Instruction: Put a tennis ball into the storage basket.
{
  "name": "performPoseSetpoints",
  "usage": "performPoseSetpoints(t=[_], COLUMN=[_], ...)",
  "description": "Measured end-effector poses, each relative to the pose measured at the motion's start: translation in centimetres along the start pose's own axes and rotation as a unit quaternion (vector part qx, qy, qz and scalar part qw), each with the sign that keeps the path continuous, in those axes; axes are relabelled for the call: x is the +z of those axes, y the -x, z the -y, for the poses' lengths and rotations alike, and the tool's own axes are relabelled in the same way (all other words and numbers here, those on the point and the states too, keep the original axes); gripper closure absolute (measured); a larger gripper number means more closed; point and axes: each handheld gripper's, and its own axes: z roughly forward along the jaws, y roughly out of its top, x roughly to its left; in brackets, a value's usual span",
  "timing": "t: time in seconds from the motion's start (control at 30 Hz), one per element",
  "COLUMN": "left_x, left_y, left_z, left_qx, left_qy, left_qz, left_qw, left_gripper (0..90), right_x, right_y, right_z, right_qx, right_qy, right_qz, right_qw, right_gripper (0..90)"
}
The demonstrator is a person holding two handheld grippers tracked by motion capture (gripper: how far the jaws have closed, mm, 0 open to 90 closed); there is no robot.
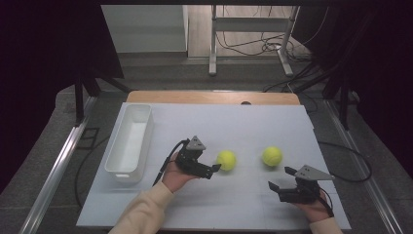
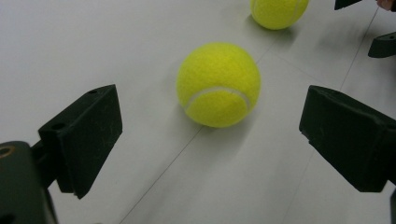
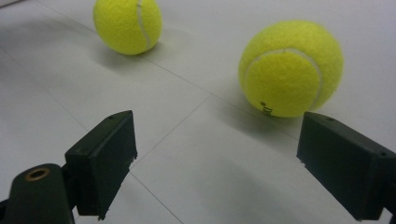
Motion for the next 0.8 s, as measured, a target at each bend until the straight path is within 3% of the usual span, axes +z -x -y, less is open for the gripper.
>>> performPoseSetpoints(t=[0.8], left_x=[2.9], left_y=[-0.3], left_z=[-1.6], left_qx=[0.008], left_qy=[-0.017], left_qz=[0.012], left_qw=[0.9998], left_gripper=[6.6], right_x=[0.0], right_y=[0.0], right_z=[0.0], right_qx=[-0.003], right_qy=[-0.001], right_qz=[0.001], right_qw=[1.0000], right_gripper=[12.6])
